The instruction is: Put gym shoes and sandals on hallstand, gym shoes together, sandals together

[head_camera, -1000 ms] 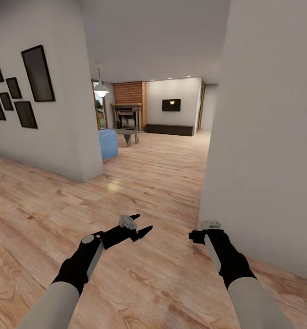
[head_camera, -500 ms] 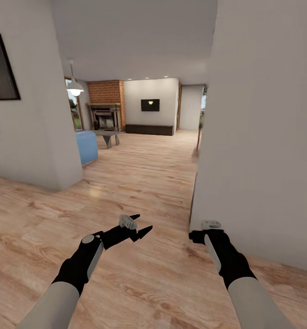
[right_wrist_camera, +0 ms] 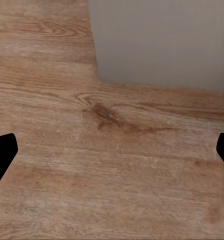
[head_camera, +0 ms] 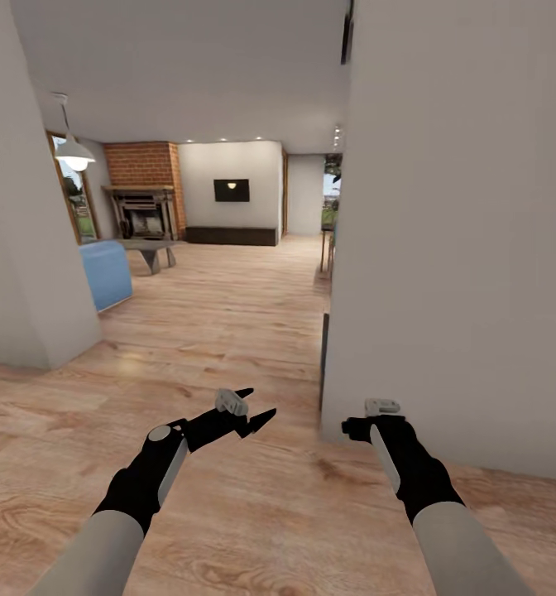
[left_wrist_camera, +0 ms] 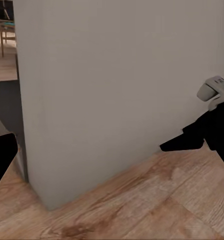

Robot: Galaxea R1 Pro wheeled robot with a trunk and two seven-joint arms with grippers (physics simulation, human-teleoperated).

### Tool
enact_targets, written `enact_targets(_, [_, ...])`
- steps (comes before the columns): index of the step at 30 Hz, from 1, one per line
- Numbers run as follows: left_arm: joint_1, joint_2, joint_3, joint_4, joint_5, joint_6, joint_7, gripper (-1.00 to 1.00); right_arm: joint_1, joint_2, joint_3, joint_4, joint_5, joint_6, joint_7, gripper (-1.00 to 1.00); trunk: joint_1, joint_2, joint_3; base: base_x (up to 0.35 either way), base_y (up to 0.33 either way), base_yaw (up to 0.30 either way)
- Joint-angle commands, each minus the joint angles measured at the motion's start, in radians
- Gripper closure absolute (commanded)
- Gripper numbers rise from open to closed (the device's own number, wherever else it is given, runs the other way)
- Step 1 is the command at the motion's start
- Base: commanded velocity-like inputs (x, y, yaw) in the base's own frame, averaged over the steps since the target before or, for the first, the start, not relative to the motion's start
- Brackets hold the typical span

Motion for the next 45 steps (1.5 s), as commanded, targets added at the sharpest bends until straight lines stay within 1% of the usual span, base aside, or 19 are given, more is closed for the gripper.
enact_targets(1, [0.000,0.000,0.002,0.000,-0.001,-0.003,-0.004,-1.00,-0.001,0.001,-0.002,-0.001,-0.004,0.004,-0.004,-1.00,0.000,0.000,-0.001,0.177,0.003,-0.300])
enact_targets(11, [0.000,0.000,0.002,0.000,-0.001,-0.003,-0.004,-1.00,-0.001,0.001,-0.002,-0.001,-0.004,0.004,-0.004,-1.00,0.000,0.000,-0.001,0.047,0.001,-0.300])
enact_targets(16, [0.000,0.000,0.013,0.000,-0.001,-0.003,-0.003,-1.00,-0.001,0.001,-0.002,-0.001,-0.004,0.004,-0.004,-1.00,0.000,0.000,-0.001,0.002,0.000,-0.300])
enact_targets(18, [0.000,0.000,0.023,0.000,-0.002,-0.003,-0.003,-1.00,-0.001,0.001,-0.002,-0.001,-0.004,0.004,-0.003,-1.00,0.000,0.000,-0.001,0.001,0.000,-0.300])
enact_targets(19, [0.000,0.002,0.049,0.000,-0.003,-0.004,-0.003,-1.00,-0.001,0.001,-0.002,0.000,-0.004,0.004,-0.002,-1.00,0.000,0.000,-0.001,0.000,0.000,-0.300])
enact_targets(20, [0.000,0.002,0.056,0.000,-0.003,-0.004,-0.003,-1.00,-0.001,0.001,-0.002,0.000,-0.005,0.004,-0.002,-1.00,0.000,0.000,-0.001,0.000,0.000,-0.300])
enact_targets(21, [0.000,0.003,0.071,0.000,-0.004,-0.004,-0.001,-1.00,-0.001,0.001,-0.002,0.000,-0.007,0.004,-0.002,-1.00,0.000,0.000,-0.001,0.000,0.000,-0.300])
enact_targets(23, [0.000,0.005,0.100,-0.002,-0.005,-0.003,0.027,-1.00,0.000,0.001,-0.001,0.000,-0.009,0.004,-0.001,-1.00,0.000,0.000,-0.001,0.000,0.000,-0.300])
enact_targets(24, [0.000,0.006,0.112,-0.004,-0.006,-0.002,0.071,-1.00,0.000,0.002,-0.001,0.000,-0.009,0.004,-0.002,-1.00,0.000,0.000,-0.001,0.000,0.000,-0.300])
enact_targets(25, [0.000,0.006,0.115,-0.004,-0.006,-0.002,0.089,-1.00,0.000,0.001,-0.001,0.000,-0.009,0.004,-0.002,-1.00,0.000,0.000,-0.001,0.000,0.000,-0.300])
enact_targets(27, [0.000,0.006,0.118,-0.005,-0.008,-0.001,0.163,-1.00,0.000,0.001,-0.002,-0.001,-0.010,0.004,-0.003,-1.00,0.000,0.000,-0.001,0.000,0.000,-0.300])
enact_targets(31, [0.000,0.006,0.117,-0.007,-0.008,-0.001,0.223,-1.00,0.000,0.001,-0.003,-0.001,-0.012,0.004,-0.003,-1.00,0.000,0.000,-0.001,0.000,0.000,-0.300])
enact_targets(34, [0.000,0.006,0.117,-0.009,-0.007,-0.001,0.237,-1.00,-0.001,0.000,-0.006,-0.001,-0.014,0.004,-0.004,-1.00,0.000,0.000,-0.001,0.000,0.000,-0.300])
enact_targets(36, [0.000,0.006,0.117,-0.010,-0.007,-0.001,0.237,-1.00,-0.001,0.000,-0.014,-0.001,-0.014,0.004,-0.003,-1.00,0.000,0.000,-0.001,0.000,0.000,-0.300])
enact_targets(38, [0.000,0.006,0.117,-0.010,-0.008,-0.001,0.233,-1.00,-0.001,0.000,-0.036,0.000,-0.014,0.003,-0.003,-1.00,0.000,0.000,-0.001,0.000,0.000,-0.300])
enact_targets(41, [0.000,0.006,0.111,-0.011,-0.009,0.001,0.218,-1.00,-0.001,0.000,-0.100,0.002,-0.014,0.003,-0.002,-1.00,0.000,0.000,-0.001,0.000,0.000,-0.300])
enact_targets(42, [0.000,0.006,0.108,-0.011,-0.009,0.001,0.215,-1.00,-0.001,0.000,-0.107,0.002,-0.014,0.003,-0.003,-1.00,0.000,0.000,-0.001,0.000,0.000,-0.300])
enact_targets(44, [0.000,0.006,0.091,-0.011,-0.009,0.002,0.206,-1.00,0.000,0.000,-0.120,0.002,-0.013,0.002,-0.003,-1.00,0.000,0.000,-0.001,0.000,0.000,-0.300])
enact_targets(45, [0.000,0.006,0.072,-0.011,-0.010,0.002,0.200,-1.00,0.000,0.000,-0.125,0.002,-0.013,0.002,-0.003,-1.00,0.000,0.000,-0.001,0.000,0.000,-0.300])
